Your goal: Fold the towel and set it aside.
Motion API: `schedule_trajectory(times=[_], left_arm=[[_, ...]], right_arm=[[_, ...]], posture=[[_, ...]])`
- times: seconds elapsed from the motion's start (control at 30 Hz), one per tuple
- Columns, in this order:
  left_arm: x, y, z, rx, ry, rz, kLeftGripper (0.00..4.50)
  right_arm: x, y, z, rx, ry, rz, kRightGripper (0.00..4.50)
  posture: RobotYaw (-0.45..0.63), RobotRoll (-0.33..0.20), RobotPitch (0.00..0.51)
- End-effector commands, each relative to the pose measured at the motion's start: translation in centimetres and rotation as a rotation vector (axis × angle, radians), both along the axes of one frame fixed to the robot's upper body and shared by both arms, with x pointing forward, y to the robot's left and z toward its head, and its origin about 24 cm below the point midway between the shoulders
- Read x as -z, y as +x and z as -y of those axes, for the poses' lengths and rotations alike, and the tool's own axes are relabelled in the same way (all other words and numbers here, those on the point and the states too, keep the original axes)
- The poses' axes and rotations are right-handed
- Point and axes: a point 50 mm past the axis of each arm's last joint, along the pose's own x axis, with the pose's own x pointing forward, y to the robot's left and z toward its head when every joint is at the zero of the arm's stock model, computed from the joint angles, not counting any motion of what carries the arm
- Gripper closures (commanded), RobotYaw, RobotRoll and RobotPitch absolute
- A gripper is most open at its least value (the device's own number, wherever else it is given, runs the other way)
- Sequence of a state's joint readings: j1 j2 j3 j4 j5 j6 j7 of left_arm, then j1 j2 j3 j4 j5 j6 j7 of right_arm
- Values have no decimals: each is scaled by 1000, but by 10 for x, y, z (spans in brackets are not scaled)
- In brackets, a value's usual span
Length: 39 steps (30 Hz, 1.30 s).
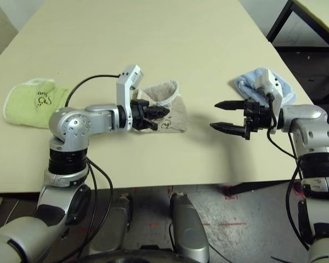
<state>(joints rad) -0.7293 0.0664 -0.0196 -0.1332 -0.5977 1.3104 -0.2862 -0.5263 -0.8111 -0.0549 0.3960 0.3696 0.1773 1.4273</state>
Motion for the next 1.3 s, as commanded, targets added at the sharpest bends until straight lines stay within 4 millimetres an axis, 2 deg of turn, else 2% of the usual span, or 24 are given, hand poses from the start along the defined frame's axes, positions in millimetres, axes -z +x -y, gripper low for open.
schedule_trajectory(times=[0.03, 0.23, 0.4, 0.53, 0.6, 0.77, 0.93, 1.03, 1.2, 1.3], left_arm=[[0, -3, 8, 18, -13, 24, 2311], [-48, -13, 22, 109, -136, 169, 43], [-85, -26, 27, 195, -208, 257, 43], [-97, -30, 23, 228, -218, 279, 43], [-95, -32, 20, 240, -206, 263, 43], [-61, -32, 3, 223, -32, 157, 43], [-21, -14, -31, 24, 266, 158, 43], [-8, -8, -46, -16, 401, 226, 43], [-13, -19, -42, 135, 568, 430, 43], [-28, -26, -36, 225, 574, 531, 43]], right_arm=[[-1, -3, 4, 18, -9, 3, 0], [2, -1, 2, 15, -11, -5, 0], [4, 2, 0, 10, -14, -11, 0], [5, 4, -1, 6, -14, -12, 0], [5, 5, -2, 5, -14, -11, 0], [5, 7, -3, 2, -14, -1, 0], [3, 9, -3, 1, -17, 9, 0], [3, 9, -3, 0, -19, 12, 0], [3, 11, -3, 0, -23, 14, 0], [2, 12, -3, -1, -24, 14, 0]], posture=[[46, 0, 147], [58, 0, 151], [74, 0, 152], [75, 0, 151], [75, 0, 151], [83, 0, 147], [83, 0, 146], [83, 0, 146], [94, 0, 142], [102, 0, 142]])
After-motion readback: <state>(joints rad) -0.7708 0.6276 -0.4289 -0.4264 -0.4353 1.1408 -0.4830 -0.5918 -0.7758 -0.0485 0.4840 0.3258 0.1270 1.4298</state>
